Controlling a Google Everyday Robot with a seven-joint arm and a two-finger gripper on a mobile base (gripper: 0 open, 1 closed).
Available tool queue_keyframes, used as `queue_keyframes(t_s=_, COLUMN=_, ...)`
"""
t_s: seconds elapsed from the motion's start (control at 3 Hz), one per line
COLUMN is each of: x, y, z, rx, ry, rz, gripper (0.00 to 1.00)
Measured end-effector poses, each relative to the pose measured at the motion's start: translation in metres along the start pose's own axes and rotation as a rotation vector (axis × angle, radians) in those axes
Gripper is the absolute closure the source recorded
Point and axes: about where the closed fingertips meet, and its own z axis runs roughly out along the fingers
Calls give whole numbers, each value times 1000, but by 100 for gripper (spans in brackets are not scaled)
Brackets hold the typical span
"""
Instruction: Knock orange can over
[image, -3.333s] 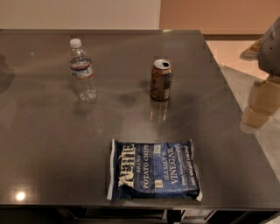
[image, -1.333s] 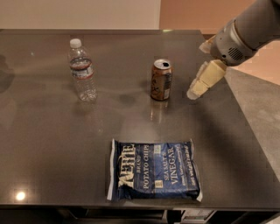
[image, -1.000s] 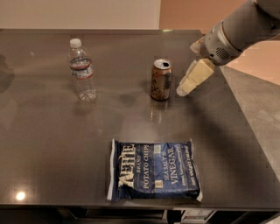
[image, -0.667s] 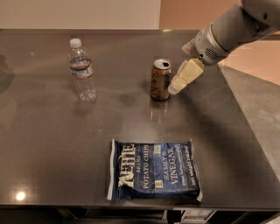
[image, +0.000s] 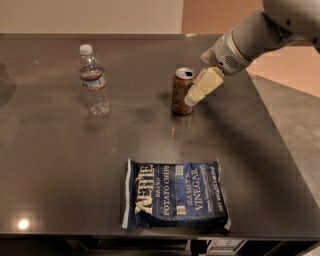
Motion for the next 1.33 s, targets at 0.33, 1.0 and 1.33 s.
queue_keyframes(t_s=0.33, x=-6, y=-1, z=9, rx=-22, ry=-3, rz=1, gripper=25)
queue_keyframes(t_s=1.0, x=-13, y=1, z=12, rx=-51, ry=-14, rz=2, gripper=70)
queue_keyframes(t_s=1.33, x=-19, y=2, z=-8, rx=-35, ry=50, rz=-38, gripper=93)
